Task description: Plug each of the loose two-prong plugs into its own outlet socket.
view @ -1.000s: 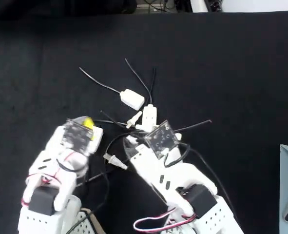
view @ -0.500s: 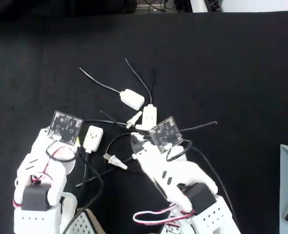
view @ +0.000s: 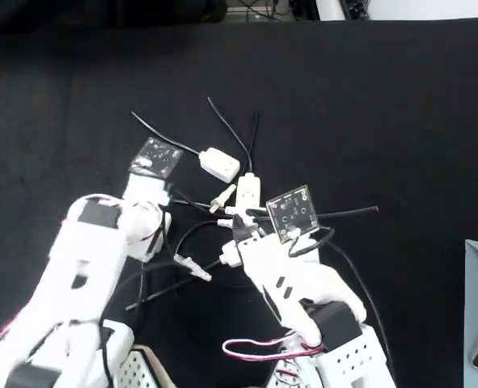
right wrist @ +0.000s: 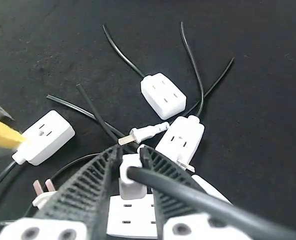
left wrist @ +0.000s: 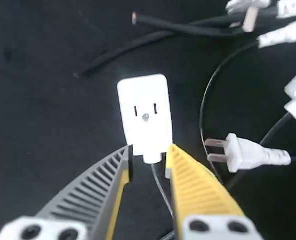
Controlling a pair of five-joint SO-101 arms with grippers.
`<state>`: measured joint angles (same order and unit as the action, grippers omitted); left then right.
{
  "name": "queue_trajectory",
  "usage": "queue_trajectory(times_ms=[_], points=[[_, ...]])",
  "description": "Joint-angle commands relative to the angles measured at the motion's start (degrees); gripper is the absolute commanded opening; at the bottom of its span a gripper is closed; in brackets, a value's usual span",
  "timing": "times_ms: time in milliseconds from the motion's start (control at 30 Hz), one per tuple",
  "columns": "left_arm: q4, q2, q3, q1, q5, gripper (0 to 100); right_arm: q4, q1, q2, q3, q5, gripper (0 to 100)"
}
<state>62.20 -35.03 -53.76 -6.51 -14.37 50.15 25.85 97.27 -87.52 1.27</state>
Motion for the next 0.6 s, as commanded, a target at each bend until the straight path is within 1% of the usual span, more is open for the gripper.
queue_trajectory(times_ms=[0,267,333,433,467,567], points=[[-5.54,9.23,3.56,-0.75,3.34,14,0.18,-0.88,-0.13,0.4,0.53,1.3],[-12.31,16.26,3.38,0.48,3.08,14,0.18,-0.88,-0.13,0.4,0.53,1.3],[-12.84,18.11,3.38,2.42,3.08,18,0.18,-0.88,-0.13,0.4,0.53,1.3],[-12.84,20.66,3.82,6.46,2.99,28,0.18,-0.88,0.4,-0.31,0.53,1.3],[-12.92,21.01,3.91,7.69,2.99,29,-0.09,-0.88,0.4,-0.48,0.53,1.3],[-13.36,21.45,4.35,9.36,1.85,27,-0.18,-0.88,0.4,-0.66,0.53,1.3]])
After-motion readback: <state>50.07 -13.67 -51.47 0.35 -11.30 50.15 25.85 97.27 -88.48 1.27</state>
